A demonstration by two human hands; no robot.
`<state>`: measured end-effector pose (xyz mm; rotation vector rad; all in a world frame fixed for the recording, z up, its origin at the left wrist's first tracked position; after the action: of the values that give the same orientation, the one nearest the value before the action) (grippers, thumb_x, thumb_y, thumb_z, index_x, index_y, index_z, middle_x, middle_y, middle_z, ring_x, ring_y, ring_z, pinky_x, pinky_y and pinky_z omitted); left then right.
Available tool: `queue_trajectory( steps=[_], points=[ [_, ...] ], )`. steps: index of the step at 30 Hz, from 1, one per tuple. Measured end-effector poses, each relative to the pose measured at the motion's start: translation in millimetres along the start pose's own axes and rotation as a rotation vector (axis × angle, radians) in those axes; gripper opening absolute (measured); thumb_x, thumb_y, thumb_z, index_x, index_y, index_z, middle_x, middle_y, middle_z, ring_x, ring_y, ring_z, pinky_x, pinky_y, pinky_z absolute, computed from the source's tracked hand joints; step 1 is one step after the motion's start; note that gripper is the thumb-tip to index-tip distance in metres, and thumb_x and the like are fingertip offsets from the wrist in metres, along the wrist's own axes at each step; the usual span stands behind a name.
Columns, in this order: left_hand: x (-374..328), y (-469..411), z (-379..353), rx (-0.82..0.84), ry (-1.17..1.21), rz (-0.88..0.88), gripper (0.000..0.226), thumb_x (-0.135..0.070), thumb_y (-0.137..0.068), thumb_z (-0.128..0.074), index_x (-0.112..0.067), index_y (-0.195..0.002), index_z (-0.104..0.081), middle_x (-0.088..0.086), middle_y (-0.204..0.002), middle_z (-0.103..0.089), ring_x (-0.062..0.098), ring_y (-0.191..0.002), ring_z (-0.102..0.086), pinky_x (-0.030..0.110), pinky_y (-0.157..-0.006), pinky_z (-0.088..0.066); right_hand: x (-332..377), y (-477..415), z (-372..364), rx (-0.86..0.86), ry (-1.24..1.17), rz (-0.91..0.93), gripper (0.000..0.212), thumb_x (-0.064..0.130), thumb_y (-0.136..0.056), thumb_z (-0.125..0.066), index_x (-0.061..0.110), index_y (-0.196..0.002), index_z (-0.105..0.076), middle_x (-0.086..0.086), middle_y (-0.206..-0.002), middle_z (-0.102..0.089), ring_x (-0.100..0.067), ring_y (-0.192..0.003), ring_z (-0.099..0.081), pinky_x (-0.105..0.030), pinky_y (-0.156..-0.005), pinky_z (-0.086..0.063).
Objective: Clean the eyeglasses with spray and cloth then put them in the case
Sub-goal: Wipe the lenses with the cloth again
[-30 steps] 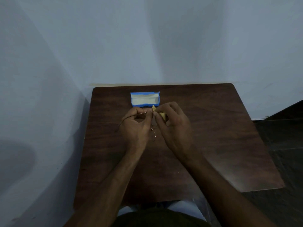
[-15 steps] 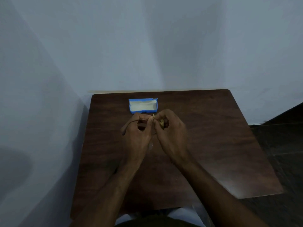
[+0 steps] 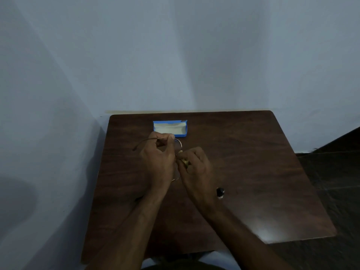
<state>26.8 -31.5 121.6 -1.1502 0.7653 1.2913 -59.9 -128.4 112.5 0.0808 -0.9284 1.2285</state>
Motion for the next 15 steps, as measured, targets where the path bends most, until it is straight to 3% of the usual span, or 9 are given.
queue_trajectory(
  steps=[6,15],
  points=[
    [-5.0,-13.6,3.4,-0.029,0.054,0.013,0.011,-0.022,-0.095,-0.076,-0.013,-0.089,-0.072,-0.006,-0.083,-0.076,0.004,-0.079,-0.072,0.019,-0.073,-0.055,4.8,-9.8,2.3,0.033,-0.087,0.102,0.016,0.006,-0.093,-0.073,0.010,-0.109,-0.074,0.000,-0.109,-0.064,-0.004,-0.096,-0.060,-0.016,-0.082,-0.049],
    [2.4,-14.1,3.6,-0.054,0.065,0.055,0.011,-0.021,-0.095,-0.077,-0.012,-0.091,-0.073,-0.009,-0.083,-0.074,-0.004,-0.078,-0.069,0.013,-0.070,-0.051,2.3,20.1,-0.2,0.093,-0.061,0.135,0.026,0.006,-0.096,-0.069,0.009,-0.122,-0.070,-0.003,-0.119,-0.062,-0.010,-0.101,-0.062,-0.029,-0.080,-0.055]
  ],
)
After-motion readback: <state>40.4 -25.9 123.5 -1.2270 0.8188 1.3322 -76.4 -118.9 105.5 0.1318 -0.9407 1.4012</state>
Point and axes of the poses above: each hand's wrist, its own y-axis away from the middle knuckle, its own z-axis out of the back of the hand, x = y × z, the point moved 3 cm from there along -y, towards the middle knuckle
